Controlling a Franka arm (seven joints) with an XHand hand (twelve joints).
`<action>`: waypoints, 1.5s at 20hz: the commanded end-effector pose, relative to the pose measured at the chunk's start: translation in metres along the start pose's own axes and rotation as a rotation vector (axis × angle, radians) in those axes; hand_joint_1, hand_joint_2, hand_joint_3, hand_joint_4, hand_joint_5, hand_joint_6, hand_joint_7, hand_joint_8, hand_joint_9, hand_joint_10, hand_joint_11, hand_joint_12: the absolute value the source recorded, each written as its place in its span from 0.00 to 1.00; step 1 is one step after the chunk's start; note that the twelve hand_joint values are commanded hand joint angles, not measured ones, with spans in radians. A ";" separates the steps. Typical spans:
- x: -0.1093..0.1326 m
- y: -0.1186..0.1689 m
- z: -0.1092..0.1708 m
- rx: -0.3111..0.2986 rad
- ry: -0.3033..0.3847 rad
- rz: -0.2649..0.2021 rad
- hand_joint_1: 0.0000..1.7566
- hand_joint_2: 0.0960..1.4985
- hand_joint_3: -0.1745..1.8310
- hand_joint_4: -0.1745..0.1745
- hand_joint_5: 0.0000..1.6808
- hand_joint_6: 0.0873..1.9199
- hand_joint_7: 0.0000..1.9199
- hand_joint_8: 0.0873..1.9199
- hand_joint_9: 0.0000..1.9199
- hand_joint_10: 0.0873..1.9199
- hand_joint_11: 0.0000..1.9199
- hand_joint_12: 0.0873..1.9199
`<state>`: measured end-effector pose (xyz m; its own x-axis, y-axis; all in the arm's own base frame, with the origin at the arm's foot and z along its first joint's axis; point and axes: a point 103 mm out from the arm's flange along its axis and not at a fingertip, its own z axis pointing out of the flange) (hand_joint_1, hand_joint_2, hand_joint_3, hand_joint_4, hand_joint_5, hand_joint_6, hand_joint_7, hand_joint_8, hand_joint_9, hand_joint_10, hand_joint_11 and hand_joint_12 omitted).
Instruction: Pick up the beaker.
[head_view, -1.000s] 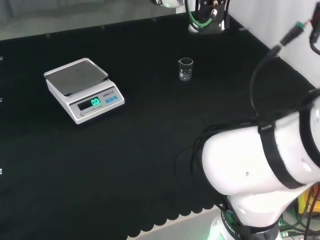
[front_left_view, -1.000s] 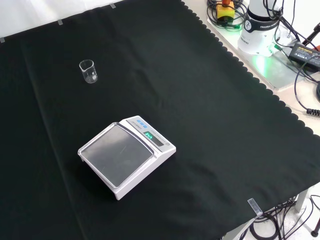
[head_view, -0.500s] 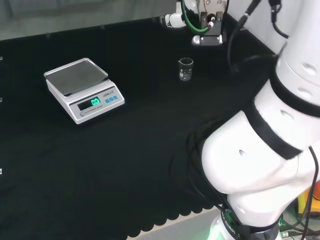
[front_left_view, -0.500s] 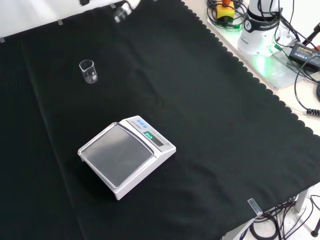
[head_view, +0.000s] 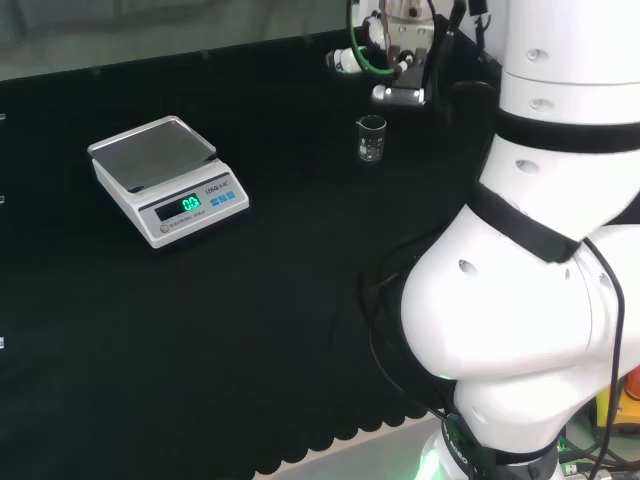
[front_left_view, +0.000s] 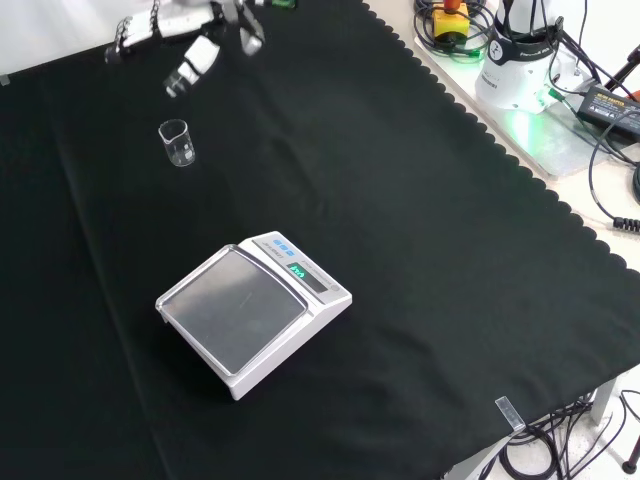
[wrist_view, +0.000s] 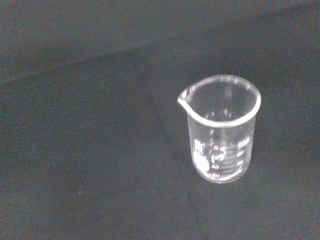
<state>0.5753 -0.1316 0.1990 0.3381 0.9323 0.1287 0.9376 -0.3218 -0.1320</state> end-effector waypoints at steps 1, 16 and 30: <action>-0.010 0.023 0.054 -0.027 0.106 0.094 0.16 0.61 0.15 0.35 0.12 0.00 0.00 0.34 0.01 0.42 0.01 0.79; -0.007 0.015 0.085 0.075 0.053 0.100 0.17 0.61 0.14 0.33 0.13 0.00 0.00 0.34 0.01 0.42 0.02 0.79; -0.026 0.004 0.114 0.117 0.066 0.143 0.17 0.61 0.14 0.33 0.13 0.00 0.00 0.37 0.02 0.44 0.04 0.79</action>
<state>0.5675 -0.1331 0.0882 0.4593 0.8716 0.1715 0.8746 -0.4101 -0.2585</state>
